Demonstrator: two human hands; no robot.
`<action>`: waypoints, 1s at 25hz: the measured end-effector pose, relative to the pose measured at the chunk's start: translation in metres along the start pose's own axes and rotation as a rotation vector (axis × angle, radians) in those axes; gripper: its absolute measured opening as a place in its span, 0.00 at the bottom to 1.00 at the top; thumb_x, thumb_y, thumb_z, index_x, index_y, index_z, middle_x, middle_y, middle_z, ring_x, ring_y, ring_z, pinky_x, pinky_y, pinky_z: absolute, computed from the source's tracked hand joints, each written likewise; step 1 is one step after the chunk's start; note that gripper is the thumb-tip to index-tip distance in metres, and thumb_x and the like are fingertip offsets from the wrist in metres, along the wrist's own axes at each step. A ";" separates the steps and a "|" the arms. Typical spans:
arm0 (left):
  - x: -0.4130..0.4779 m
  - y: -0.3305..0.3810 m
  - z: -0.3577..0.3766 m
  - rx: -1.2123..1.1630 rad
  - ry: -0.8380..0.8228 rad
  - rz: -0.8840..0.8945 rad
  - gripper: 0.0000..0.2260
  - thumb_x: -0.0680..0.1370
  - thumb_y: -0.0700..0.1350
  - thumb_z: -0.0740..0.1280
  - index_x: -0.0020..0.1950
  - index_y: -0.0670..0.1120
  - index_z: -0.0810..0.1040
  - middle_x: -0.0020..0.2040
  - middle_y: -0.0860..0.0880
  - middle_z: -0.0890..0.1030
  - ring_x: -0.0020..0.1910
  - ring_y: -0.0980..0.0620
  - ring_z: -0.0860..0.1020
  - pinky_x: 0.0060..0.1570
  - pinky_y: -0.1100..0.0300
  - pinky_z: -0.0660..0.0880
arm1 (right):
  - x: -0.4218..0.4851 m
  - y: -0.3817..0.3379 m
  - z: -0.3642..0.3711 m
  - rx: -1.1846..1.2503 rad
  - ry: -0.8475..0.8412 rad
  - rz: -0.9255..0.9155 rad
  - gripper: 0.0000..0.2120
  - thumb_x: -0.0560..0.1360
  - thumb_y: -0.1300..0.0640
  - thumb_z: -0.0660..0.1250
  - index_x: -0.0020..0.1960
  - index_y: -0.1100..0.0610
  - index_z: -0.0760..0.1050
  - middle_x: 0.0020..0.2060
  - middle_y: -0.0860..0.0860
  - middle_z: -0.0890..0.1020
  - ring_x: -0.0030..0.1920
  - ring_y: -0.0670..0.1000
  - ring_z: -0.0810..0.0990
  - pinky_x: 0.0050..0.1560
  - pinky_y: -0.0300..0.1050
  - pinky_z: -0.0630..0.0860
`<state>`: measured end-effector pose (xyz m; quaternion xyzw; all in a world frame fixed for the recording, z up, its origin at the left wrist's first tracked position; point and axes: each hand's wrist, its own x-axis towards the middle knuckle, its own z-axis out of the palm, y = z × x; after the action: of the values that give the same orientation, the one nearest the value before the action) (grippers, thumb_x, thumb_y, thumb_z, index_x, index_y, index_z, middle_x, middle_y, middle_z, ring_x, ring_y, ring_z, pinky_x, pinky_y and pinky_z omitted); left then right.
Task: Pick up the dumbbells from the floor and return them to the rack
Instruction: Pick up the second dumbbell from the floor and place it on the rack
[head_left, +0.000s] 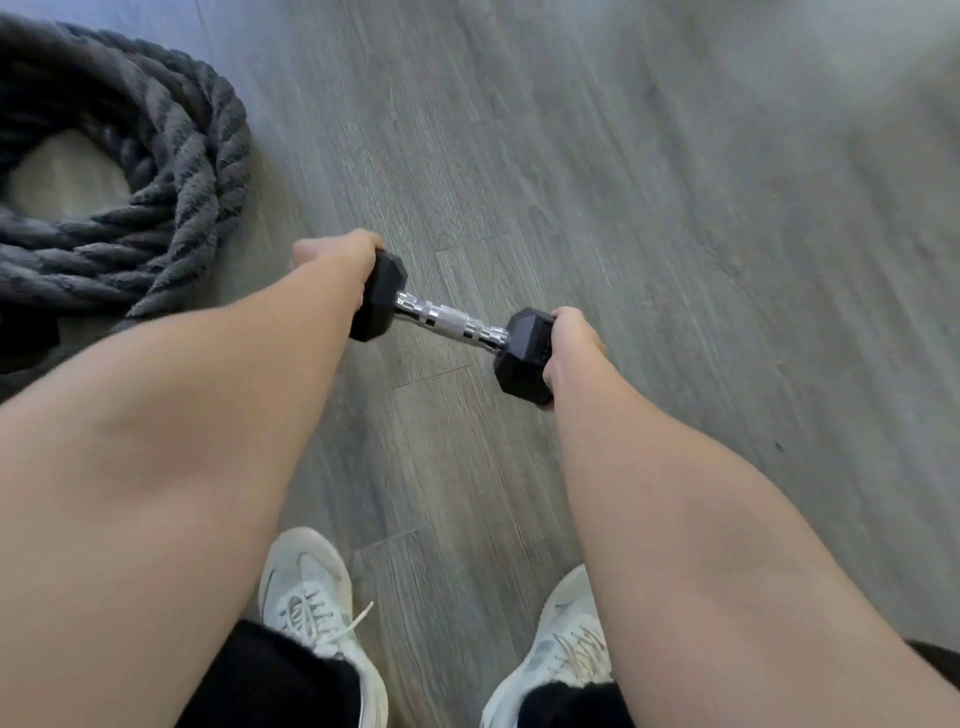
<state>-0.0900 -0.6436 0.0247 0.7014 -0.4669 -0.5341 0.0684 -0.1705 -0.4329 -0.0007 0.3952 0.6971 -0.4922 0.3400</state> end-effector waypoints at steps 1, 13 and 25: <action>-0.017 0.020 -0.018 -0.018 0.004 -0.006 0.21 0.60 0.50 0.79 0.36 0.46 0.66 0.34 0.49 0.77 0.29 0.51 0.74 0.27 0.60 0.67 | -0.028 -0.011 -0.003 -0.009 -0.008 -0.024 0.13 0.71 0.52 0.67 0.52 0.57 0.78 0.45 0.52 0.83 0.38 0.54 0.78 0.43 0.49 0.76; -0.345 0.360 -0.389 -0.194 0.259 0.218 0.22 0.57 0.49 0.77 0.47 0.44 0.76 0.46 0.47 0.84 0.39 0.50 0.83 0.42 0.53 0.83 | -0.565 -0.215 -0.035 -0.016 -0.215 -0.241 0.13 0.69 0.51 0.66 0.50 0.54 0.80 0.43 0.49 0.85 0.45 0.55 0.84 0.56 0.53 0.79; -0.542 0.372 -0.738 -0.656 0.686 0.326 0.17 0.61 0.51 0.77 0.37 0.47 0.71 0.36 0.51 0.82 0.27 0.55 0.76 0.28 0.64 0.71 | -0.919 -0.173 0.010 -0.264 -0.643 -0.570 0.09 0.66 0.51 0.65 0.40 0.55 0.78 0.37 0.47 0.81 0.39 0.55 0.80 0.53 0.53 0.79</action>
<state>0.2973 -0.7527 0.9273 0.6961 -0.3288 -0.3738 0.5173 0.0958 -0.6760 0.8617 -0.0328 0.6938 -0.5708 0.4379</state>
